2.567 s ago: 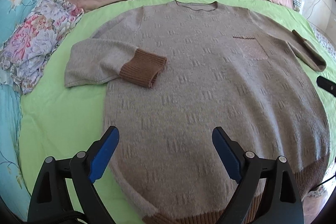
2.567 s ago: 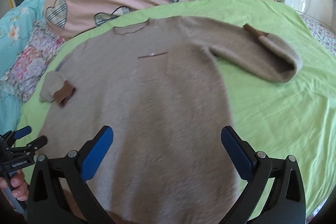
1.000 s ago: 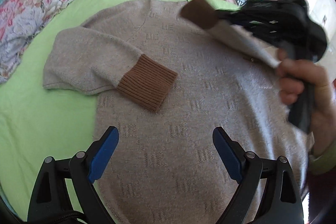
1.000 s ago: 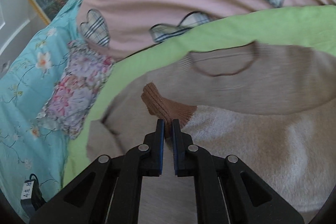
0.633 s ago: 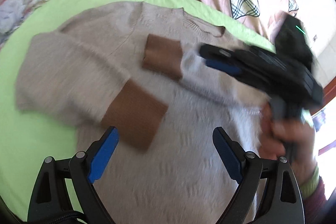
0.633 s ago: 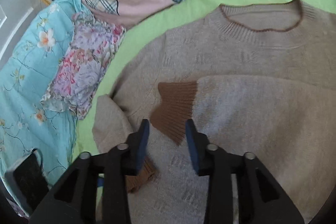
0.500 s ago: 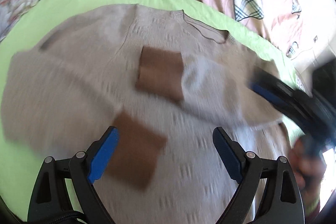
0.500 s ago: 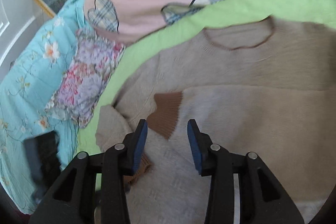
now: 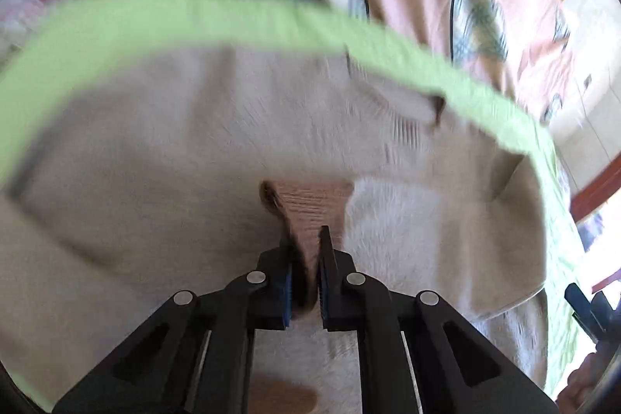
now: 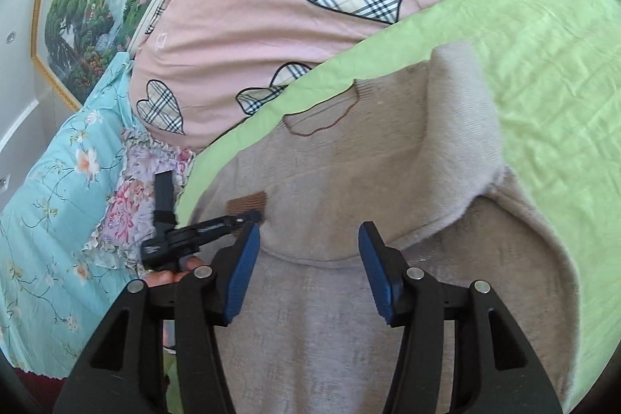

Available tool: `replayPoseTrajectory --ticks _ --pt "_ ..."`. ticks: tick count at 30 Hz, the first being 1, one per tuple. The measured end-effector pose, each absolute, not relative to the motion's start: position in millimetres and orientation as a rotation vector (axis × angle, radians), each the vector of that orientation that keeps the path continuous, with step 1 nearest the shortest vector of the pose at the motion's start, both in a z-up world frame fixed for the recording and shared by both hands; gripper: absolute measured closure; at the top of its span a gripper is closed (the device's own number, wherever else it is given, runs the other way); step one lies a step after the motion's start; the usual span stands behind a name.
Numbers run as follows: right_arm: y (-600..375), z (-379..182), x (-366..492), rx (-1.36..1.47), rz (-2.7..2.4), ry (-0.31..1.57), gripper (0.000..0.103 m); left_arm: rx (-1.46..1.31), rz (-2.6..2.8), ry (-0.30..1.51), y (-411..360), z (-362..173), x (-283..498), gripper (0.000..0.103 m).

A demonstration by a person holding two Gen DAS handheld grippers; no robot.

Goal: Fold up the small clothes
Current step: 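Fold the held sleeve across the sweater body with the right gripper while the left gripper grasps the other cuff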

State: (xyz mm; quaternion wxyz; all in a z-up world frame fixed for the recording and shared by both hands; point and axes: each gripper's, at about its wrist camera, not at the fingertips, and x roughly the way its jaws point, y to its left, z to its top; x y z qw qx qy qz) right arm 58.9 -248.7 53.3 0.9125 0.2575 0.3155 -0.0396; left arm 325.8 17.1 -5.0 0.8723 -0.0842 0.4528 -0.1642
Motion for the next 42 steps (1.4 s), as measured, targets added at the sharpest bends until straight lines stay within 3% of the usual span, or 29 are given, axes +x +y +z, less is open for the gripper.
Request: replayPoseTrajectory --ticks 2,9,13,20,21,22,23,33,36,38,40,42 --pt "-260 57 52 0.517 -0.128 0.634 0.048 -0.184 -0.263 0.873 39 3 316 0.096" --pt "-313 47 60 0.502 -0.297 0.680 0.048 -0.232 -0.199 0.908 67 -21 314 0.098" --pt "-338 38 92 0.453 -0.347 0.745 0.033 -0.234 -0.175 0.897 67 -22 308 0.098" --pt "-370 7 154 0.447 -0.347 0.834 0.033 -0.296 -0.144 0.848 77 -16 284 0.100" --pt "-372 4 159 0.435 -0.346 0.844 0.036 -0.282 -0.147 0.848 75 -15 284 0.100" --pt "-373 3 162 0.417 -0.351 0.860 0.077 -0.270 -0.158 0.847 71 -13 284 0.100" --pt "-375 4 163 0.399 -0.365 0.874 0.094 -0.269 -0.172 0.849 69 -13 284 0.100" --pt "-385 6 162 0.287 -0.448 0.893 0.094 -0.213 -0.188 0.932 58 -29 300 0.098" --pt "-377 21 146 0.327 -0.451 0.861 0.080 -0.211 -0.225 0.908 67 -16 286 0.096" --pt "-363 36 129 0.358 -0.408 0.814 0.054 -0.209 -0.251 0.899 75 -7 271 0.095" --pt "-342 47 113 0.359 -0.361 0.776 0.041 -0.215 -0.276 0.898 82 -1 254 0.085" --pt "-319 51 94 0.356 -0.316 0.760 0.039 -0.210 -0.296 0.900 86 3 233 0.072"
